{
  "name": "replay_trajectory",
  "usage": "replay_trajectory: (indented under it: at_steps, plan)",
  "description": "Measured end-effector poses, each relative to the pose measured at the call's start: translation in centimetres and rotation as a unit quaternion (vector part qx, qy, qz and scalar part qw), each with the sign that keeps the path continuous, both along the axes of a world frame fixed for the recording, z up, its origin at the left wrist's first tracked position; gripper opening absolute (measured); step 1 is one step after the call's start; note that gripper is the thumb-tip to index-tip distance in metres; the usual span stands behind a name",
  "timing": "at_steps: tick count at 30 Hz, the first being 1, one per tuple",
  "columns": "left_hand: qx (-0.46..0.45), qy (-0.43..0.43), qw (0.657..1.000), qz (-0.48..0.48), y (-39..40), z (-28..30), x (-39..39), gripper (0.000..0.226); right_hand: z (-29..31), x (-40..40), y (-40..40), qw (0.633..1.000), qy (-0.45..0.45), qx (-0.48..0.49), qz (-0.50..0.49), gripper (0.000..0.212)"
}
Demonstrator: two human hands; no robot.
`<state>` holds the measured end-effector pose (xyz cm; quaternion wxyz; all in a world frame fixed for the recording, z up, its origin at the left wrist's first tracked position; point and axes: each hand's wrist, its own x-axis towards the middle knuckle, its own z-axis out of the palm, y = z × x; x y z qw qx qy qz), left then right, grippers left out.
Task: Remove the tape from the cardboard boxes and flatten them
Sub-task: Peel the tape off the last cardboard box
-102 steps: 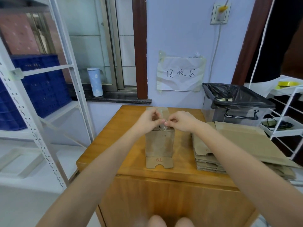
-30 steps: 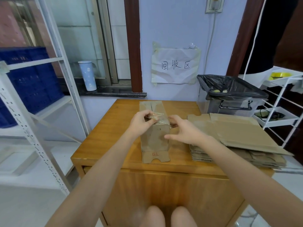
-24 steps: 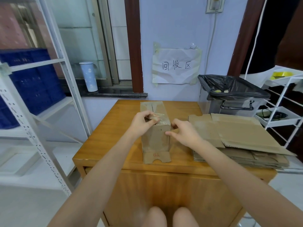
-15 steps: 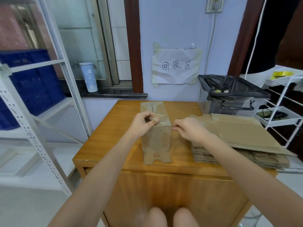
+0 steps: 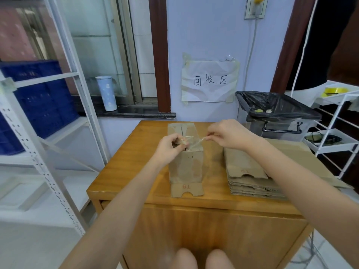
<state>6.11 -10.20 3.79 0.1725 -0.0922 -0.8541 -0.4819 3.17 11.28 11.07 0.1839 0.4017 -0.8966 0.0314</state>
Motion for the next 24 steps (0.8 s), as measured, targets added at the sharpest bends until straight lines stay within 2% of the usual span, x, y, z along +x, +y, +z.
replay_trajectory:
  at_steps: [4, 7, 12, 15, 20, 24]
  plan:
    - [0.065, -0.019, 0.998, 0.017, 0.3, 0.2, 0.1, 0.010, 0.0, -0.1, -0.6, 0.988, -0.095, -0.124, 0.007, 0.017]
    - [0.103, -0.027, 0.994, 0.013, 0.6, 0.6, 0.2, 0.009, -0.2, 0.0, -1.2, 0.951, -0.187, -0.247, 0.018, 0.006]
    - [0.128, -0.035, 0.991, 0.029, 0.5, 0.9, 0.0, 0.008, -0.8, -0.2, -2.4, 0.907, -0.251, -0.338, 0.009, 0.007]
    - [0.139, -0.038, 0.989, 0.037, 0.9, 1.0, -0.3, 0.012, -1.4, -0.2, -3.4, 0.894, -0.276, -0.353, 0.005, 0.011]
    - [0.097, -0.026, 0.993, 0.062, 0.8, 0.9, -0.4, 0.016, -2.2, -0.4, -4.5, 0.896, -0.286, -0.340, 0.025, 0.025]
    - [0.101, -0.020, 0.993, 0.054, 0.7, 0.9, -0.3, 0.014, -3.0, -1.1, -5.3, 0.902, -0.262, -0.343, -0.023, 0.029]
